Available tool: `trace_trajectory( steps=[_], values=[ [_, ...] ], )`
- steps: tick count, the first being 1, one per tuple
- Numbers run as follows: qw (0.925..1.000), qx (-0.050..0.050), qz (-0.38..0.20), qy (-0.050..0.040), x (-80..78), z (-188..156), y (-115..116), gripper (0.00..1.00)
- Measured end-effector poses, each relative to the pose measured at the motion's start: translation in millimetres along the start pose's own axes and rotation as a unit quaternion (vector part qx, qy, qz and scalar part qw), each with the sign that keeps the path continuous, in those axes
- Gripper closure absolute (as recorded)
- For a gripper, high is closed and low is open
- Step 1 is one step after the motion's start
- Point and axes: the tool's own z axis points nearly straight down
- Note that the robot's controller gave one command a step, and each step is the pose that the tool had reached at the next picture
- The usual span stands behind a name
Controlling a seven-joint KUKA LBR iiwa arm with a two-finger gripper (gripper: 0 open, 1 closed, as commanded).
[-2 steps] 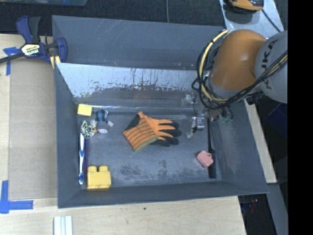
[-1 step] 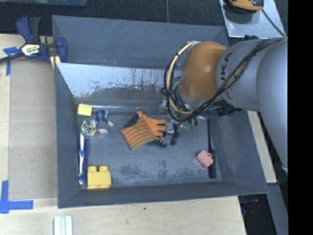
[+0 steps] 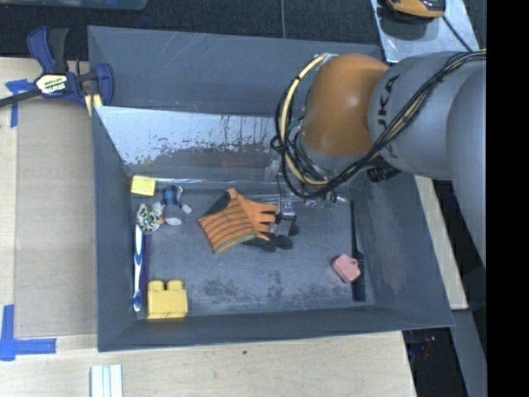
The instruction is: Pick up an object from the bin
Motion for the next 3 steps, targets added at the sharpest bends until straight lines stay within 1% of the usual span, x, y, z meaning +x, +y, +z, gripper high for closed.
trace_trajectory(
  steps=[1,2,3],
  values=[
    [0.9999,-0.001,0.015,-0.0004,-0.4,17,-3,0.0],
    [0.9986,0.0,-0.052,-0.0035,3.6,41,23,0.0],
    [0.9987,-0.002,0.05,-0.0038,8.4,40,42,1.0]
  ],
)
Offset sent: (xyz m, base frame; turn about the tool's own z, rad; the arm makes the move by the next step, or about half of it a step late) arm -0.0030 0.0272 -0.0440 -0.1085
